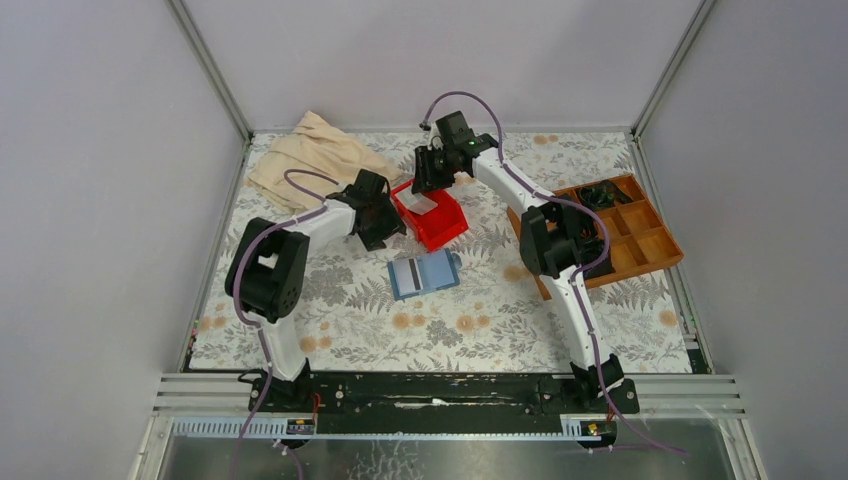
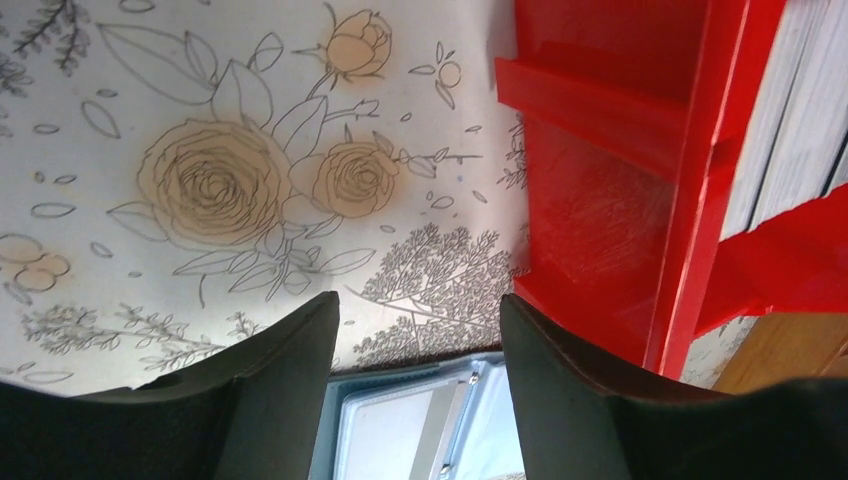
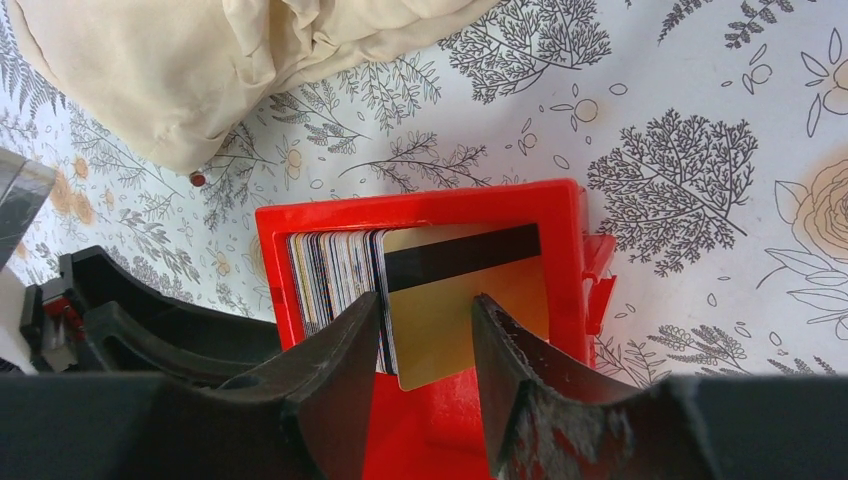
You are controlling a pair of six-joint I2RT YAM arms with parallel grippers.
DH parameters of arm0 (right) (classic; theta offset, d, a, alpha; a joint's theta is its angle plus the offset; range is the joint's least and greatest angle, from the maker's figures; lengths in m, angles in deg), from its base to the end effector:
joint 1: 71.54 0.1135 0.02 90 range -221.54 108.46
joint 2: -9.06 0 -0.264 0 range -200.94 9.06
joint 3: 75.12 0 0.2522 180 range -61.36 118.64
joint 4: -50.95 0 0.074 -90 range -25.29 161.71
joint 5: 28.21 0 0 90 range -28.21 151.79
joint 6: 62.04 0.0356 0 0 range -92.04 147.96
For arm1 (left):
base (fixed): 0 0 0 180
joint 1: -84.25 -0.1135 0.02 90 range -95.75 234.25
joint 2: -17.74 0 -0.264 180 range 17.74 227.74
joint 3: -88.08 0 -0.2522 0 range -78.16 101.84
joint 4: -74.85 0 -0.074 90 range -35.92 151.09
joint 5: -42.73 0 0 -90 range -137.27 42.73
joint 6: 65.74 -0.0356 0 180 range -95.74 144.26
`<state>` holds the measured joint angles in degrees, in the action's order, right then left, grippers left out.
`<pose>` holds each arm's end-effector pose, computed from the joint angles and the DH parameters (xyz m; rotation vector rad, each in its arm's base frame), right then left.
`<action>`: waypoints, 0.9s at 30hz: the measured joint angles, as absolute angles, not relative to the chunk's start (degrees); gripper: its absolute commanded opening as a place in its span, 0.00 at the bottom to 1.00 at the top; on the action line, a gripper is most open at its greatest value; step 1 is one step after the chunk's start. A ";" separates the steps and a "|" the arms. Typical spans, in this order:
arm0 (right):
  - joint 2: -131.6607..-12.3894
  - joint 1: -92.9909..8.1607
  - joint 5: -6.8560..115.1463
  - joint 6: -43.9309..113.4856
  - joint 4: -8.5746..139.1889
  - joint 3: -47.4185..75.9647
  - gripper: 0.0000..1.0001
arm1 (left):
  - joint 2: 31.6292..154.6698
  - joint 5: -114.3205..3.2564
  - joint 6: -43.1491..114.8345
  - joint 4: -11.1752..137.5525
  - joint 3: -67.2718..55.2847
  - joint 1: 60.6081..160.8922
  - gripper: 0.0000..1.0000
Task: Put the credit cards into the card holder
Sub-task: Pick up the credit card from the storage box.
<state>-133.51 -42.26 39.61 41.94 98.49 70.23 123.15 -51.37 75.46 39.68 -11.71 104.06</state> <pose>0.4797 0.2844 0.2109 -0.5185 2.3743 0.8134 0.3496 -0.1286 0.1654 -0.7106 2.6239 -0.4968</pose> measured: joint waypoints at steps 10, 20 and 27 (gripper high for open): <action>-133.51 -42.24 39.59 42.62 98.43 70.23 0.40 | 127.87 -52.09 76.45 40.27 -7.29 103.91 0.66; -133.51 -42.18 39.66 42.92 98.54 70.58 0.38 | 129.12 -52.51 76.67 40.48 -5.85 102.88 0.66; -133.51 -41.72 39.68 43.08 99.10 71.41 0.37 | 129.14 -52.88 76.67 40.48 -5.85 102.32 0.66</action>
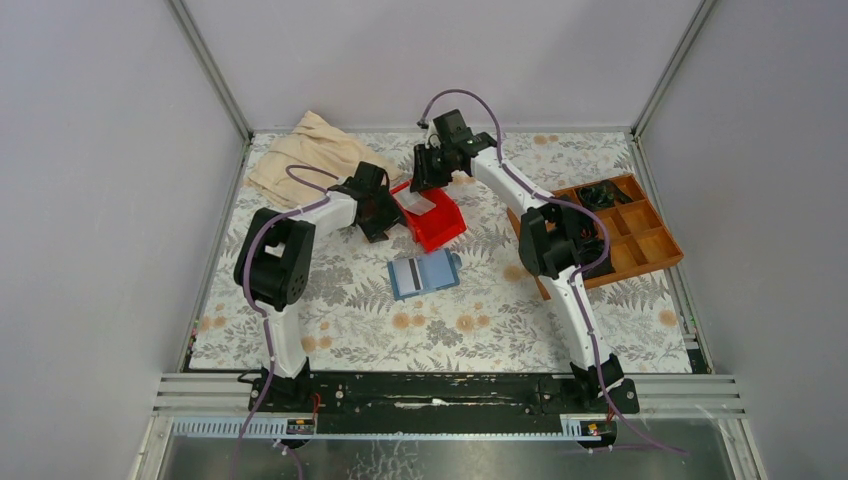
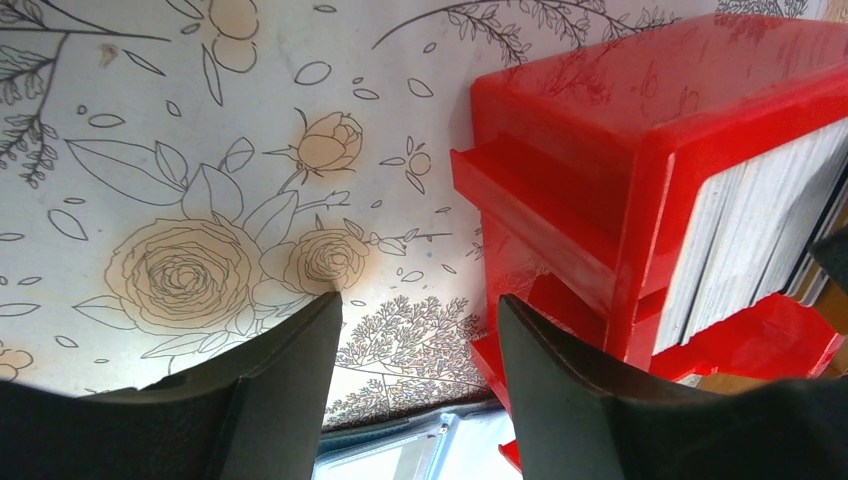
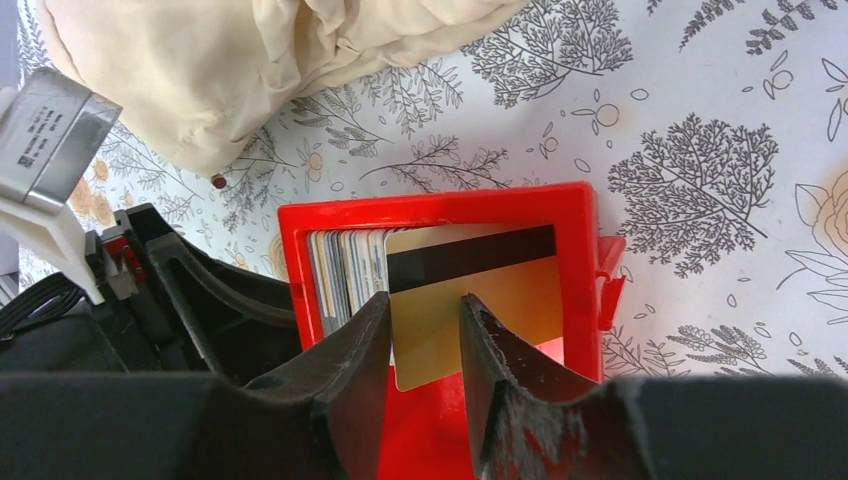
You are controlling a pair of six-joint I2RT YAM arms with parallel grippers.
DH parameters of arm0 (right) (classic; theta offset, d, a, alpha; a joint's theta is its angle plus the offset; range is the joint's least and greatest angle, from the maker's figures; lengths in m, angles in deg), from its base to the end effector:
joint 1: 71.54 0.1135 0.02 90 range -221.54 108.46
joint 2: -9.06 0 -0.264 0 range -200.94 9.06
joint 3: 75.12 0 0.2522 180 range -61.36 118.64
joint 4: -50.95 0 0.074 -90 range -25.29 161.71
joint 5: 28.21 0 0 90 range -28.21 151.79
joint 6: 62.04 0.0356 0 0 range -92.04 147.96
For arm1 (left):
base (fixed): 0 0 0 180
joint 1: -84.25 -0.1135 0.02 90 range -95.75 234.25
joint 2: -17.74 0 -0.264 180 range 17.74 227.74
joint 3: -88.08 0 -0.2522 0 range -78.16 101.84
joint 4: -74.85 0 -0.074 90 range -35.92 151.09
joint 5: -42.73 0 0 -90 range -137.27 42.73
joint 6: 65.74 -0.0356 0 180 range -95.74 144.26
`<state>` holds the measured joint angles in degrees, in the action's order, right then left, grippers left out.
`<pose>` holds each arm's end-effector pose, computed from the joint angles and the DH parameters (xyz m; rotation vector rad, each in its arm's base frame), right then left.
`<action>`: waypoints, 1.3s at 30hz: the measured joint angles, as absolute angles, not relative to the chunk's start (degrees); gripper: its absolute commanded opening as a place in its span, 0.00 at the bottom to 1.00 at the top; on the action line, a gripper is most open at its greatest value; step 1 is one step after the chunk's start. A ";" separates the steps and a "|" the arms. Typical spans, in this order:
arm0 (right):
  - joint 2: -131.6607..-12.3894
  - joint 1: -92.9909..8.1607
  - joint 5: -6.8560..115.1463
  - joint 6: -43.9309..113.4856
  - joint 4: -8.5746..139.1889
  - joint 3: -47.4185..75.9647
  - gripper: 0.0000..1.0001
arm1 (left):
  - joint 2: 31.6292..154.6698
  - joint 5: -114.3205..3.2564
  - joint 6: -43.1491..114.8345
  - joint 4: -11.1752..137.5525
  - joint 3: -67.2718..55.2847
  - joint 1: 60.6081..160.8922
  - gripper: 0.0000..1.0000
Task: Put the credit cards into the card holder
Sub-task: Pick up the credit card from the storage box.
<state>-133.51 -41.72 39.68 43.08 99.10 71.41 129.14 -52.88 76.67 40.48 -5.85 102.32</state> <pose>0.4774 0.2891 0.2168 -0.5072 2.3719 0.8268 0.3787 -0.1272 0.1569 -0.7672 2.6051 -0.5329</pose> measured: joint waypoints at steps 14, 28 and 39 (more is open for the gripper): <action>-133.29 -41.04 40.95 43.03 100.13 73.14 0.22 | 129.22 -53.64 76.64 40.51 -5.83 101.64 0.66; -127.06 -39.07 53.78 38.95 102.16 70.60 0.04 | 128.66 -53.93 76.64 40.59 -6.20 101.44 0.66; -120.59 -38.83 60.51 37.18 101.62 62.62 0.00 | 122.10 -53.38 75.42 40.57 -8.23 101.40 0.66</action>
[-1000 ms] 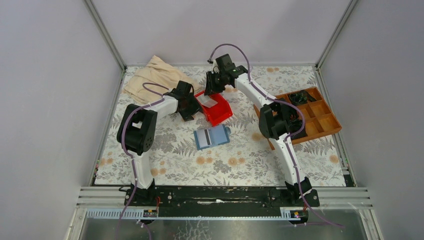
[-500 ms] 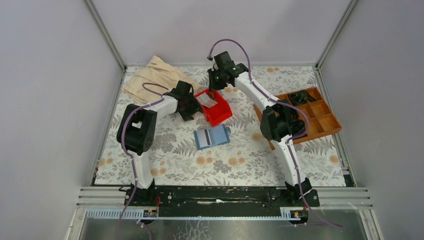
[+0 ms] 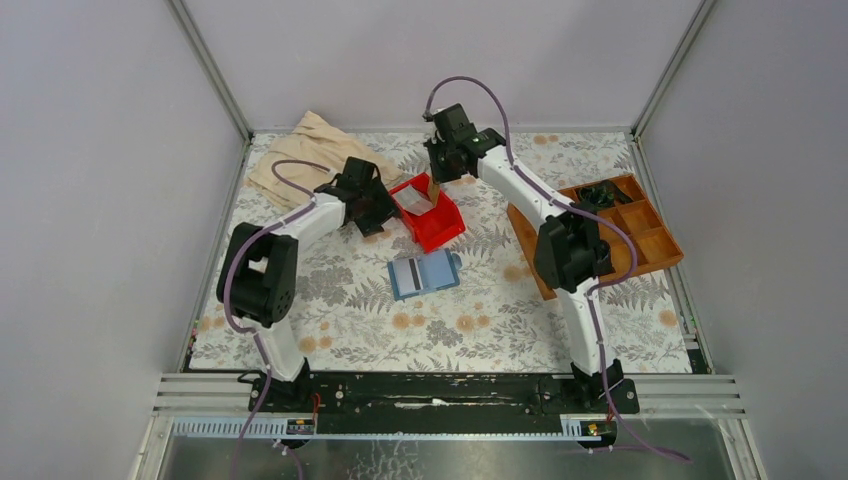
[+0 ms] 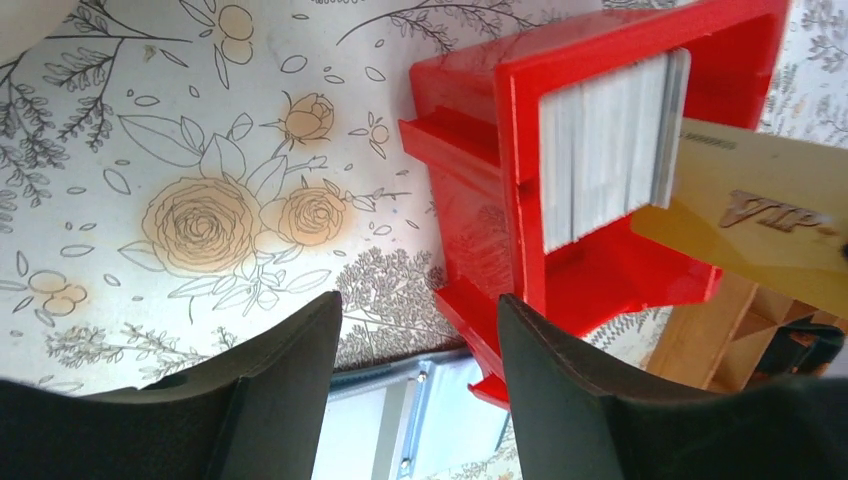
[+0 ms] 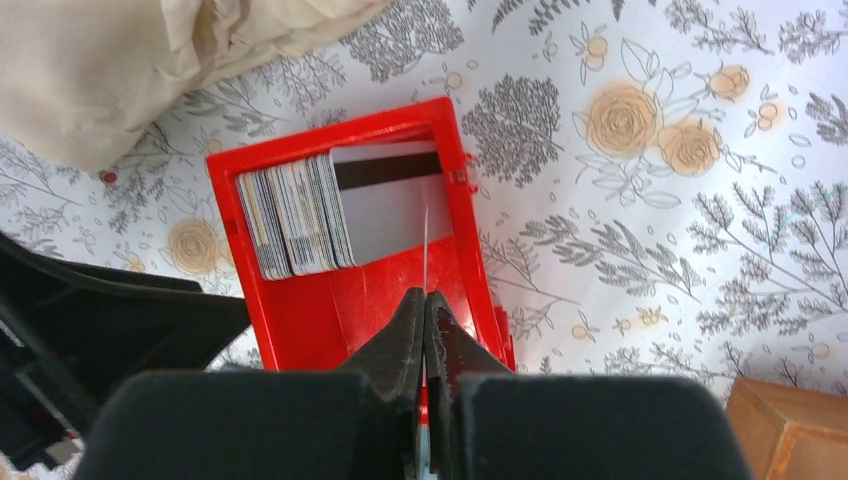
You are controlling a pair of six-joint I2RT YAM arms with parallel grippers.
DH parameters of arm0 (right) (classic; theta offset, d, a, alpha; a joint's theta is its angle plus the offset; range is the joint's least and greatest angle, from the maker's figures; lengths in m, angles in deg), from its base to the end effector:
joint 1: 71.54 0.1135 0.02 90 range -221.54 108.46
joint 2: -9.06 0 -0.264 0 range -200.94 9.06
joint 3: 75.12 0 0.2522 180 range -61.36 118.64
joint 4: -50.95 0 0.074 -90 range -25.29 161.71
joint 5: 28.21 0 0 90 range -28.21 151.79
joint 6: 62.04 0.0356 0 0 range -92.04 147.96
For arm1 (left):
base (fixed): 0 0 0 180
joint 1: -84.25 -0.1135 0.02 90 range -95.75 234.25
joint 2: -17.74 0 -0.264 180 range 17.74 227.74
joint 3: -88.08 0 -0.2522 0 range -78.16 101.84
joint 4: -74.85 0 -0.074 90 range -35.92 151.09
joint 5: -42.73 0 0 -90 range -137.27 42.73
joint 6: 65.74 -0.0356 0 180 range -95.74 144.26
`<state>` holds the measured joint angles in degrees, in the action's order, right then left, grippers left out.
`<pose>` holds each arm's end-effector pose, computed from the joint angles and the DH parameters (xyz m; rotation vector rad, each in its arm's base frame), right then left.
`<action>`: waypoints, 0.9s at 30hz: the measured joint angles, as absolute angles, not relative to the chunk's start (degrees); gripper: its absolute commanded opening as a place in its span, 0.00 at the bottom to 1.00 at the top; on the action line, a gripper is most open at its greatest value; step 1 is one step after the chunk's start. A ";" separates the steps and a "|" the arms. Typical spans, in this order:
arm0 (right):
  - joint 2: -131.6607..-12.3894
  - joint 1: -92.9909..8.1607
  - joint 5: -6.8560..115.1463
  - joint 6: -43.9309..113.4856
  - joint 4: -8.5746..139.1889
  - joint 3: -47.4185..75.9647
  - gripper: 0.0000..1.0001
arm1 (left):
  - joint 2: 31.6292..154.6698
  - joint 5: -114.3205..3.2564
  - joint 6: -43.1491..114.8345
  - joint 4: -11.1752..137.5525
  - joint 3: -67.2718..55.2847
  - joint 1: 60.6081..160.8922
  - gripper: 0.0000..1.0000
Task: Put the credit cards into the card holder
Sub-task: Pick up the credit card from the storage box.
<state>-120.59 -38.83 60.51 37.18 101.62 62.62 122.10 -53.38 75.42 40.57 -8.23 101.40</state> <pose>0.4361 0.2810 0.2781 -0.4890 2.2955 0.3933 0.3661 -0.1169 0.1907 -0.7277 2.5310 -0.5831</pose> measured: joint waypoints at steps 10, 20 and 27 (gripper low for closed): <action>-109.35 -38.83 59.92 37.20 101.46 52.76 0.00 | 111.37 -55.70 72.03 45.77 -14.29 101.33 0.67; -94.16 -38.81 46.37 39.43 100.00 37.29 0.00 | 103.91 -67.65 69.98 59.81 -22.00 101.22 0.67; -89.88 -38.72 35.46 43.40 96.94 28.07 0.00 | 102.80 -77.64 69.65 68.31 -26.50 101.22 0.67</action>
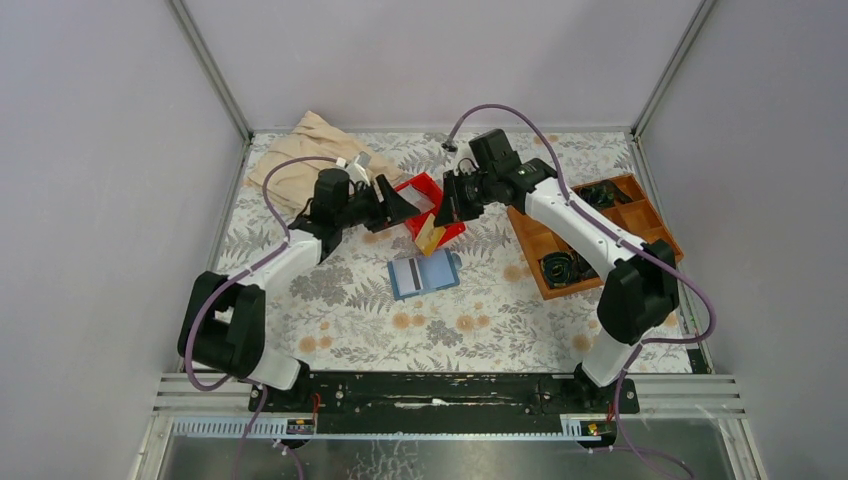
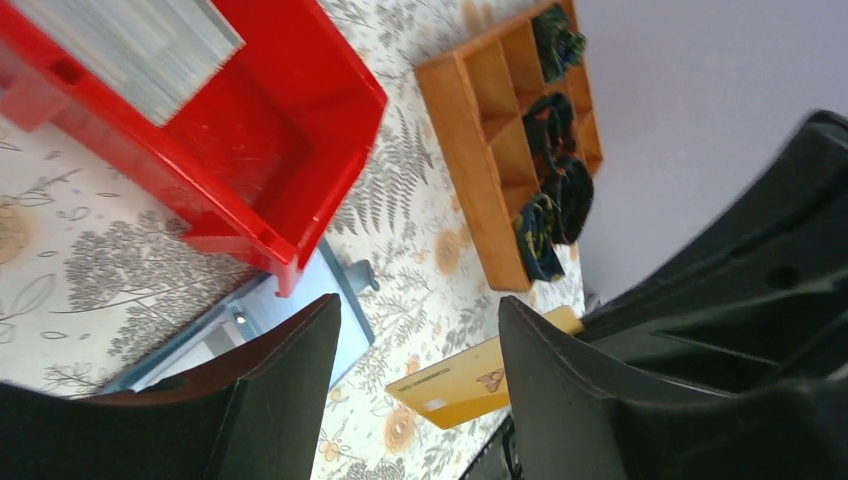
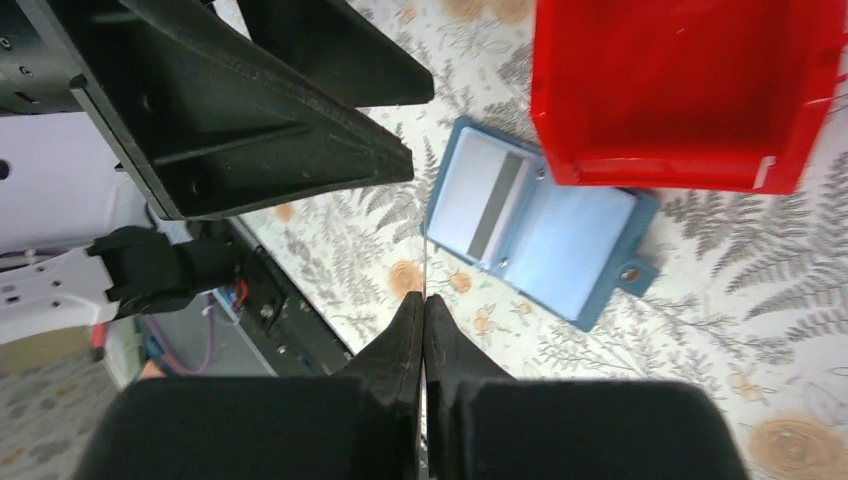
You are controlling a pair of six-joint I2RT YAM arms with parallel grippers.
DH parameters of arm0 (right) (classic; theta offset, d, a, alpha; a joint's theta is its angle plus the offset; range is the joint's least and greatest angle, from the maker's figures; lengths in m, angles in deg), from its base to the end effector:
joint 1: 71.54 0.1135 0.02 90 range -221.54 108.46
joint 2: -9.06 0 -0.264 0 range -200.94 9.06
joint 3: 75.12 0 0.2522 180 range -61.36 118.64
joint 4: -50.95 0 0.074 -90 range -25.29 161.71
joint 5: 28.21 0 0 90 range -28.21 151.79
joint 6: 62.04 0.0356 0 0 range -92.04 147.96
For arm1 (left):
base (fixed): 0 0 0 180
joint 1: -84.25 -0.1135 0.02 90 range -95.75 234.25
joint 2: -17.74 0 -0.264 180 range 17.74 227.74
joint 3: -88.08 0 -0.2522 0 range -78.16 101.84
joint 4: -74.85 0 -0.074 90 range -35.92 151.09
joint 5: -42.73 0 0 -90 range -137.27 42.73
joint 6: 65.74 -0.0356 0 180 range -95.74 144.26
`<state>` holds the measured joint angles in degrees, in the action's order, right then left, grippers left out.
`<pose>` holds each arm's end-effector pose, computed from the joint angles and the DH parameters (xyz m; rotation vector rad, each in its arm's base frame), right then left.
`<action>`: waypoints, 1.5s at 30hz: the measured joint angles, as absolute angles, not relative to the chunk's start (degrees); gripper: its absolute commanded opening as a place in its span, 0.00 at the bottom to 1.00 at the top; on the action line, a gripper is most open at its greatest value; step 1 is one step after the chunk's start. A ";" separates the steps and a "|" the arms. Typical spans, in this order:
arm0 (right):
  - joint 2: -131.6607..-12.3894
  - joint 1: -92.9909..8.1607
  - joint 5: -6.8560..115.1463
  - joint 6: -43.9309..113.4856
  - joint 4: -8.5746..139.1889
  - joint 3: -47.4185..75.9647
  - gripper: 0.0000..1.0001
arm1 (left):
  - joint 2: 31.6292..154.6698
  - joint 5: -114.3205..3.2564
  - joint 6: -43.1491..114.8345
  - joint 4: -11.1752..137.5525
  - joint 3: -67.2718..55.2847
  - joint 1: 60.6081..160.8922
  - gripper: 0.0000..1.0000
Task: Put the credit cards into the card holder
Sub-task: Pick up the credit card from the storage box.
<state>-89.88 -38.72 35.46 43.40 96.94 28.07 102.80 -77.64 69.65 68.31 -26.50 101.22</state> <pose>0.3205 0.2255 0.3225 -0.6073 2.3196 0.9457 0.3092 -0.1132 0.2456 -0.1757 2.1753 -1.1934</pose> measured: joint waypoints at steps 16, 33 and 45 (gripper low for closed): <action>-87.15 -42.05 22.61 49.02 90.73 21.60 0.00 | 98.34 -91.70 74.33 86.47 -37.65 101.22 0.61; -87.34 -43.60 13.43 52.06 86.75 20.11 0.00 | 98.49 -97.90 80.23 97.88 -40.43 101.35 0.47; -88.66 -45.32 8.66 53.57 85.53 18.36 0.00 | 100.24 -100.68 84.45 104.09 -42.66 101.46 0.07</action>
